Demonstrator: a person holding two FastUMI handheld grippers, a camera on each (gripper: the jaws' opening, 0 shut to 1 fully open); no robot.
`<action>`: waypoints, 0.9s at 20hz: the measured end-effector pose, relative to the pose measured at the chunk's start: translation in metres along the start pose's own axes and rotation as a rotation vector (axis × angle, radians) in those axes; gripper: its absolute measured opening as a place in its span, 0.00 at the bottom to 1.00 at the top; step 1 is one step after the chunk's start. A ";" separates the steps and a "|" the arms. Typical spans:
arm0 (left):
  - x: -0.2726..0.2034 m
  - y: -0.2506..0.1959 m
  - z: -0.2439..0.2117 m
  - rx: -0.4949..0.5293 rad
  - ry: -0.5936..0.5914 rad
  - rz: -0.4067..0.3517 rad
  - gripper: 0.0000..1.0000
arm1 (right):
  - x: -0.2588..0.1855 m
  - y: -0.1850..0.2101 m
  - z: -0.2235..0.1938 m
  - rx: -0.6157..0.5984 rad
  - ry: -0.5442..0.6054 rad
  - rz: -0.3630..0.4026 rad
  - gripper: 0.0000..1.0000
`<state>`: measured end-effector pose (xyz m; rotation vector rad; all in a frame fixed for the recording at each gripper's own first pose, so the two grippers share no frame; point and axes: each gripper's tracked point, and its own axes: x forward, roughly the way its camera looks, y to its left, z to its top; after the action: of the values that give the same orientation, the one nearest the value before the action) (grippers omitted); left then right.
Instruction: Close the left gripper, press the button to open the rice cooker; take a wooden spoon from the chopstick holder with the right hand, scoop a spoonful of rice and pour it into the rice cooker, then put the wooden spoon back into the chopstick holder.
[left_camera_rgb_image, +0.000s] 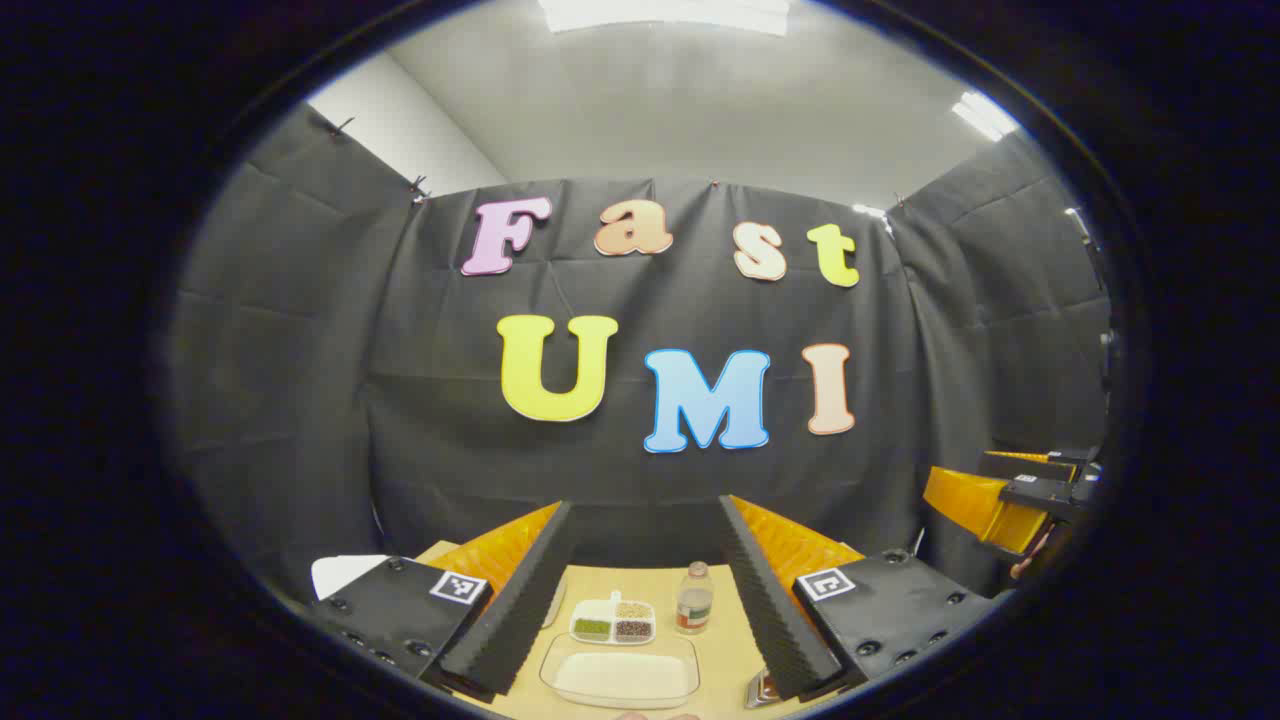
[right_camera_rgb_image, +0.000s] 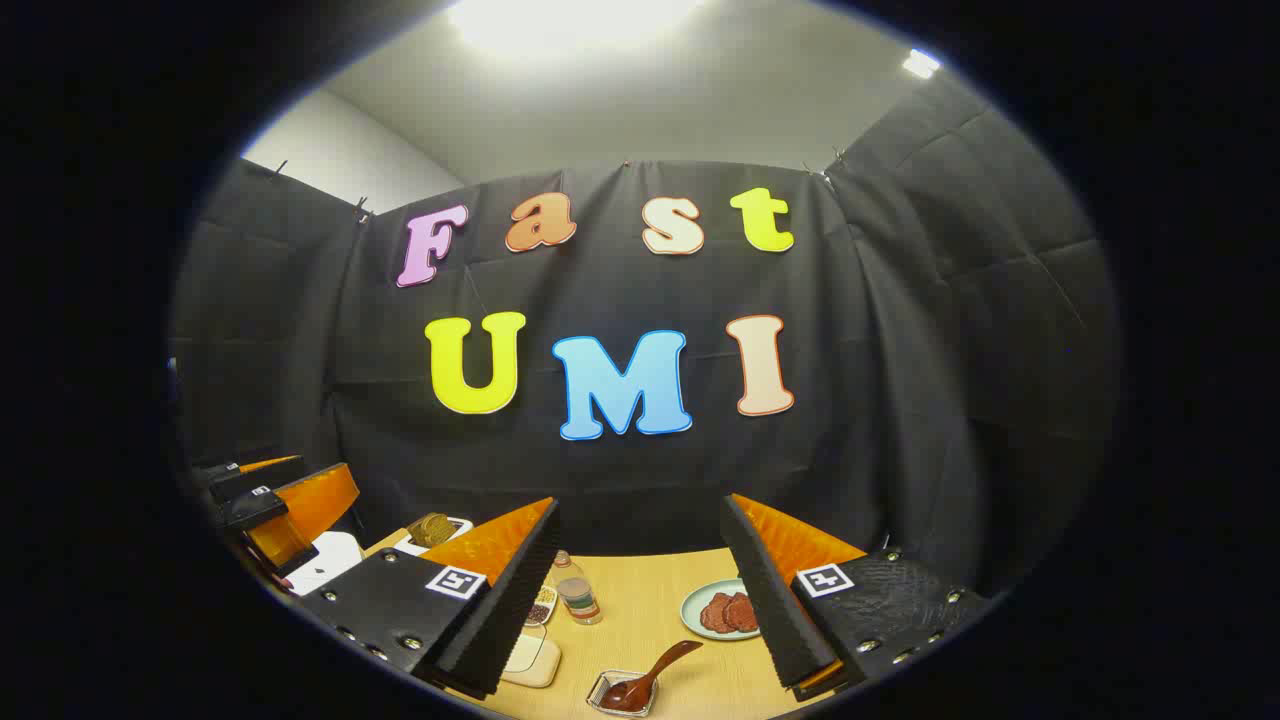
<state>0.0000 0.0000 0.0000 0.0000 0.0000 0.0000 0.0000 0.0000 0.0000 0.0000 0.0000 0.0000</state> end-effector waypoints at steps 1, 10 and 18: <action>0.001 -0.001 -0.001 0.003 0.004 -0.003 0.96 | 0.001 0.001 0.000 0.000 0.000 -0.001 0.97; 0.012 0.010 -0.004 0.000 0.021 0.027 0.96 | 0.005 0.003 -0.001 -0.027 -0.002 -0.011 0.97; 0.017 0.012 -0.006 0.011 0.031 0.028 0.96 | 0.006 0.004 0.002 -0.021 -0.008 -0.010 0.97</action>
<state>0.0166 0.0121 -0.0060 0.0109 0.0312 0.0276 0.0057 0.0043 0.0017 -0.0213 -0.0082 -0.0097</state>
